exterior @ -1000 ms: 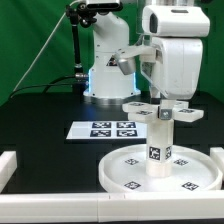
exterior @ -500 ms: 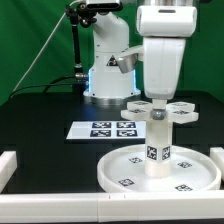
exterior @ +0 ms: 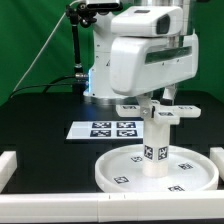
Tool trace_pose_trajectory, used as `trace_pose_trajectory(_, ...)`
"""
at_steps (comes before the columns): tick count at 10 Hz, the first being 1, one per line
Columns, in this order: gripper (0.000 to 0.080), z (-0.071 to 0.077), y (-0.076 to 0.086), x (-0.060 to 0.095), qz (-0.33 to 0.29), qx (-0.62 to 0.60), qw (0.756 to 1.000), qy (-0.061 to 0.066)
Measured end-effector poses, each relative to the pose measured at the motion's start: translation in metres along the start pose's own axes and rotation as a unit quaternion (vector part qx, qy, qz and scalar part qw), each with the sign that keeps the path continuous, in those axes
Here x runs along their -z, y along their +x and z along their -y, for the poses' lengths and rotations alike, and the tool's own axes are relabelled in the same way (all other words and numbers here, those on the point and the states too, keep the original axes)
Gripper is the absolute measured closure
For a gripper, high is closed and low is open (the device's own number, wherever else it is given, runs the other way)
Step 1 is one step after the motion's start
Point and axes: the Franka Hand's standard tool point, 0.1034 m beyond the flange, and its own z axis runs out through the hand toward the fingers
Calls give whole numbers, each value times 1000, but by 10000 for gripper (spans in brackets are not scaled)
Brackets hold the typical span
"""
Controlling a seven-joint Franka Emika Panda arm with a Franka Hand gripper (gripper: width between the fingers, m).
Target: Assemble round table
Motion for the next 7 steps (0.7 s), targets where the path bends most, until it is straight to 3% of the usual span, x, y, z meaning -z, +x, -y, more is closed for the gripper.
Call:
trace_pose_trajectory(1,356,2,-1,0,0,-69,998,12)
trace_pose_trajectory(7,356,1,1,-1,-10,-224,974,13)
